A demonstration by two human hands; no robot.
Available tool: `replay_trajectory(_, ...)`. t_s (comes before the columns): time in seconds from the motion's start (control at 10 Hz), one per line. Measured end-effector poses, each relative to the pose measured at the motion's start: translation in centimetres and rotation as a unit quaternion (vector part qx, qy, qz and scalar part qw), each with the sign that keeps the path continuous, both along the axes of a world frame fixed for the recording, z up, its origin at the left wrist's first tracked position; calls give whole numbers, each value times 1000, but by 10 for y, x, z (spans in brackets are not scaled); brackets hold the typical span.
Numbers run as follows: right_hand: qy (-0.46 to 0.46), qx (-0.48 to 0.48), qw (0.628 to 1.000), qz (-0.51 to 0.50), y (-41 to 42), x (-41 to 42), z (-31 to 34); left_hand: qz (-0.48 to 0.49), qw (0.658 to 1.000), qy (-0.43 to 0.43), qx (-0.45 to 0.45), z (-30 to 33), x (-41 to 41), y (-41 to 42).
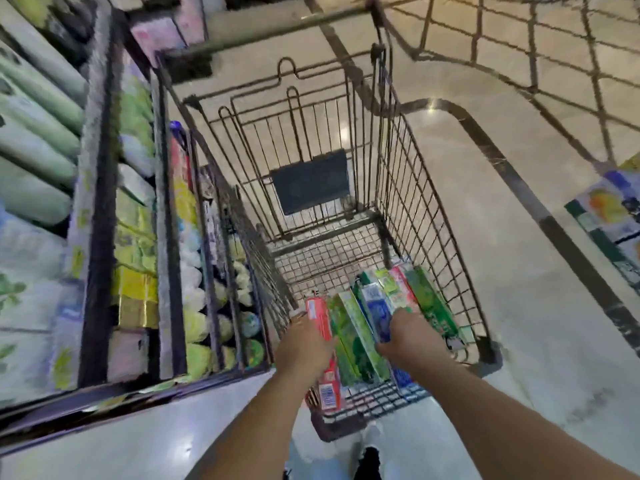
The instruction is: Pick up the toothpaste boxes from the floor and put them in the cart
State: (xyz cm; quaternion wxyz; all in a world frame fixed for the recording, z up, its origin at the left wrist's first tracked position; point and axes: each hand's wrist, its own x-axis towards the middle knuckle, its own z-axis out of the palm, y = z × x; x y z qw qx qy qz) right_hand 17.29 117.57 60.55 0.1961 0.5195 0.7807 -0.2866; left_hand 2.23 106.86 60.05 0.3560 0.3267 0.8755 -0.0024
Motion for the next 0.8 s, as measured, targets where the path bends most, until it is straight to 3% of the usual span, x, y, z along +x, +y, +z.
replay_trajectory(0.2,-22,5,999,41,12,-14,-51,19,999,13,-35,-49,14,19)
replay_trajectory(0.5,-21,16,997,75,10,-11,-52,79,995,-23,-54,-69,16,13)
replay_trajectory(0.6,-19,23,997,77,5,-10,-37,63,995,-48,-64,-58,16,10)
replay_trajectory(0.8,0,-8,995,97,-10,-16,9,-58,994,-92,-11,13,2,-11)
